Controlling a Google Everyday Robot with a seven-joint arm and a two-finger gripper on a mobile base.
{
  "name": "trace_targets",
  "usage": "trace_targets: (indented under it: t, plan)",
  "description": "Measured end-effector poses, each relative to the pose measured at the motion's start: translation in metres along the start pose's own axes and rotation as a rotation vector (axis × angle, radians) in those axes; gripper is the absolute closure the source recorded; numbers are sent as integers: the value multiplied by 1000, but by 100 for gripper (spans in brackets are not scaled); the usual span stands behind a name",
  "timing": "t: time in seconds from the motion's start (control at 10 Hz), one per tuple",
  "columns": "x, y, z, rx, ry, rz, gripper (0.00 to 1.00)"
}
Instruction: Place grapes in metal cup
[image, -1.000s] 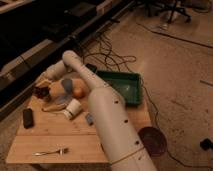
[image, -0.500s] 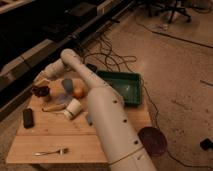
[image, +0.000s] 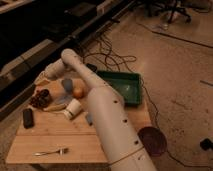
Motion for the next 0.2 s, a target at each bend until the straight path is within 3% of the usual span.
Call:
trace_targets:
  t: [0.2]
  plan:
    - [-1, 1, 2, -2, 0, -1, 73]
